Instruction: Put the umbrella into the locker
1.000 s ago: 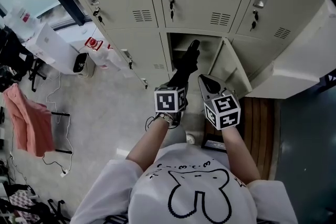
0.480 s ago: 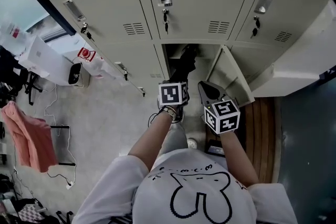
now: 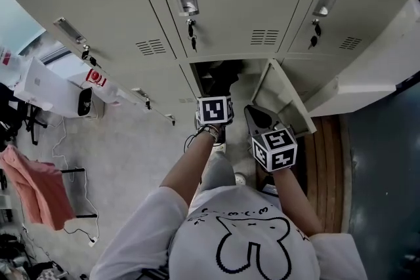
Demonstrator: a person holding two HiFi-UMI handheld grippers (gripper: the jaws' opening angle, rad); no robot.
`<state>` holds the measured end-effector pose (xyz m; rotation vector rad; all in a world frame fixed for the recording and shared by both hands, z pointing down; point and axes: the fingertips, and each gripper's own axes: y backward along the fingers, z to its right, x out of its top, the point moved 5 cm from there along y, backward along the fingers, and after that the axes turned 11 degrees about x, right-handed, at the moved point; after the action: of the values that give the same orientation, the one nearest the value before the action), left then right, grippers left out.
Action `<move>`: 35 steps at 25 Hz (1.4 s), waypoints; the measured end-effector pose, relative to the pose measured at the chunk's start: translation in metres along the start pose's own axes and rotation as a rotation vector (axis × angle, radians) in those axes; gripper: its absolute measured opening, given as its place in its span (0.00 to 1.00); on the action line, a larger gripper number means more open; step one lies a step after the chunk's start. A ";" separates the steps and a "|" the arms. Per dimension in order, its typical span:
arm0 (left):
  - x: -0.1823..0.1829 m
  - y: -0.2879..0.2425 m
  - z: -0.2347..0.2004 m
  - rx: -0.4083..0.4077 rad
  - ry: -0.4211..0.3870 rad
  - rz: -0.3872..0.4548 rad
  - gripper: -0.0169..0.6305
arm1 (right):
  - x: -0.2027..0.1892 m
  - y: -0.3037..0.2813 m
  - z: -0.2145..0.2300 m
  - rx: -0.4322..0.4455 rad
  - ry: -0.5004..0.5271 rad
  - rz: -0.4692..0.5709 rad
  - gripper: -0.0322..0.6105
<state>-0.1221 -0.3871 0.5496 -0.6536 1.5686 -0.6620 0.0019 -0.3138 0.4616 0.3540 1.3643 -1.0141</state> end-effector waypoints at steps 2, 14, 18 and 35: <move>0.002 -0.012 0.003 0.001 -0.029 -0.007 0.35 | 0.000 -0.002 0.004 -0.010 -0.007 0.000 0.07; 0.025 -0.090 0.014 0.051 -0.181 -0.032 0.36 | -0.015 -0.016 0.017 -0.032 -0.008 -0.056 0.07; 0.039 -0.110 0.016 0.111 -0.305 0.026 0.37 | -0.019 -0.018 0.018 -0.038 -0.018 -0.058 0.07; 0.074 -0.160 0.014 0.158 -0.415 0.330 0.40 | -0.044 -0.025 0.044 -0.097 -0.058 -0.070 0.07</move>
<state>-0.1090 -0.5502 0.6162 -0.3713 1.1863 -0.3674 0.0166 -0.3429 0.5208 0.2041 1.3760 -1.0040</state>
